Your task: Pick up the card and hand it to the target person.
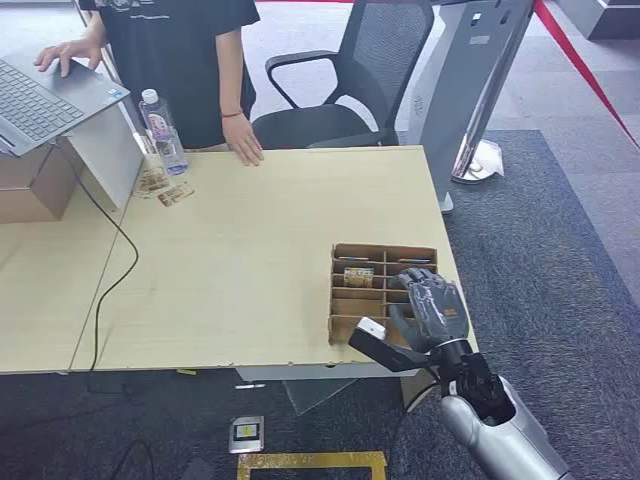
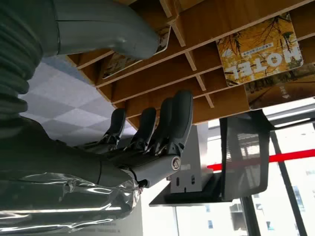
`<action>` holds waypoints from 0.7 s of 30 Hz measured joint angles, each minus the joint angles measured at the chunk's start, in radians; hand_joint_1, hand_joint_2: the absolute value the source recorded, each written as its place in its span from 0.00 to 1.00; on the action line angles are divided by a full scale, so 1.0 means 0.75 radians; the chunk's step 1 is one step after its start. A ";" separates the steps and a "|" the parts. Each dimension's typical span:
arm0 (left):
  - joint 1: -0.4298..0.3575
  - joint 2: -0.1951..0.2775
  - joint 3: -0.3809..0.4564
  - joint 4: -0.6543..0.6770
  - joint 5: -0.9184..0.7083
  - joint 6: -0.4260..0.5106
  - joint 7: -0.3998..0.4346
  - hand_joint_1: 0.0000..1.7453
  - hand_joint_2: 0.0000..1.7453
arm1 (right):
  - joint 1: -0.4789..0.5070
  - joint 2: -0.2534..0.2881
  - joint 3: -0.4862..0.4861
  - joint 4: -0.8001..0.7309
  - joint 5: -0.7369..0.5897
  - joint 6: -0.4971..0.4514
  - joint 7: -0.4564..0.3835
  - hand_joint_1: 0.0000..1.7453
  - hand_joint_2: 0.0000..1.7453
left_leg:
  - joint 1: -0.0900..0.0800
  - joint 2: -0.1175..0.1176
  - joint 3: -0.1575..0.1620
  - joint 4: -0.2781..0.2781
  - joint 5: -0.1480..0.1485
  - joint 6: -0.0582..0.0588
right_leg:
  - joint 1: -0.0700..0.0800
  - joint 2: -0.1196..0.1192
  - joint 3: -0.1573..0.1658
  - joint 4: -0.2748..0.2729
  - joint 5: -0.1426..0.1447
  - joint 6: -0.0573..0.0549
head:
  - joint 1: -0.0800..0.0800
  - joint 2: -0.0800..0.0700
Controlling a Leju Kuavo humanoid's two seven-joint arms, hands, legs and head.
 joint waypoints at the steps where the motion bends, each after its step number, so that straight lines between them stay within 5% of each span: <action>1: 0.000 0.000 0.000 0.000 0.000 0.000 0.000 0.00 1.00 | 0.000 0.000 0.000 0.000 0.000 0.001 0.001 0.47 1.00 | 0.000 0.000 0.000 0.000 0.000 0.000 | 0.000 0.000 0.000 0.000 0.000 0.000 | 0.000 0.000; 21: 0.000 0.000 0.000 0.000 0.000 0.000 0.000 0.00 1.00 | -0.003 0.000 -0.012 0.040 0.008 0.006 0.004 0.53 1.00 | 0.000 0.000 0.000 0.000 0.000 0.000 | 0.000 0.000 0.000 0.000 0.000 0.000 | 0.000 0.000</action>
